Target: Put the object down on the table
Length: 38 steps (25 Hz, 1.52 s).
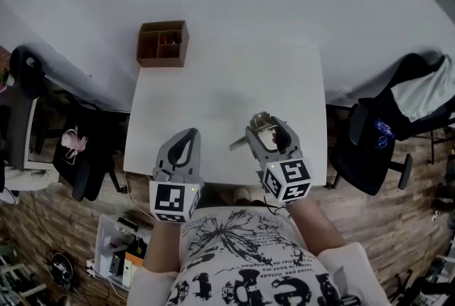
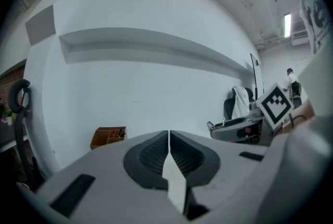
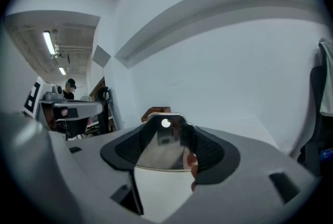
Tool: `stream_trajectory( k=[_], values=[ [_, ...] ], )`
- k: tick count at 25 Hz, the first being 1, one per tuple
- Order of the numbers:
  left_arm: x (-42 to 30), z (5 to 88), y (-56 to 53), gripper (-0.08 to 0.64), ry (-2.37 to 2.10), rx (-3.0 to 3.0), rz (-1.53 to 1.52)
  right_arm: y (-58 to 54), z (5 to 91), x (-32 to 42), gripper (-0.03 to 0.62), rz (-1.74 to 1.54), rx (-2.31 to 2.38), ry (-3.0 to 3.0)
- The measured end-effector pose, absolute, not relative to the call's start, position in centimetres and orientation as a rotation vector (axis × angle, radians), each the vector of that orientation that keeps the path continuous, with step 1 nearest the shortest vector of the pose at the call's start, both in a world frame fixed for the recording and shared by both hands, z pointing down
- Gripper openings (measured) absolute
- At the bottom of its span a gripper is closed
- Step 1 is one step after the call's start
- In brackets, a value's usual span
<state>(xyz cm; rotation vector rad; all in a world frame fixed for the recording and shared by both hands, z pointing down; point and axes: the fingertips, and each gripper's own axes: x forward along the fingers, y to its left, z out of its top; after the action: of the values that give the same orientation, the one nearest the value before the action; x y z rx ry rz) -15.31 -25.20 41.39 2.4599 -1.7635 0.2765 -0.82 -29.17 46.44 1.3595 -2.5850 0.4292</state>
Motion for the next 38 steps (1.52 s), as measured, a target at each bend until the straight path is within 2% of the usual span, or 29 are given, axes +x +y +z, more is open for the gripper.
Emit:
stream_trajectory(
  k=[8,23,38],
  values=[
    [-18.3,43.8,-30.9,0.012,-1.616,2.525,0.322,-33.6,50.8,-2.9,0.279,0.535,1.434,-2.416],
    [-22.7,50.4,-35.2,0.012,-1.487,2.484,0.367,-36.7,65.6,-5.7,0.279,0.736,1.334,-2.066],
    [-24.2,53.4,-36.4,0.012,-1.422,2.463,0.41,-38.0,69.5,-5.8,0.282,0.692,1.324,-1.856]
  ],
)
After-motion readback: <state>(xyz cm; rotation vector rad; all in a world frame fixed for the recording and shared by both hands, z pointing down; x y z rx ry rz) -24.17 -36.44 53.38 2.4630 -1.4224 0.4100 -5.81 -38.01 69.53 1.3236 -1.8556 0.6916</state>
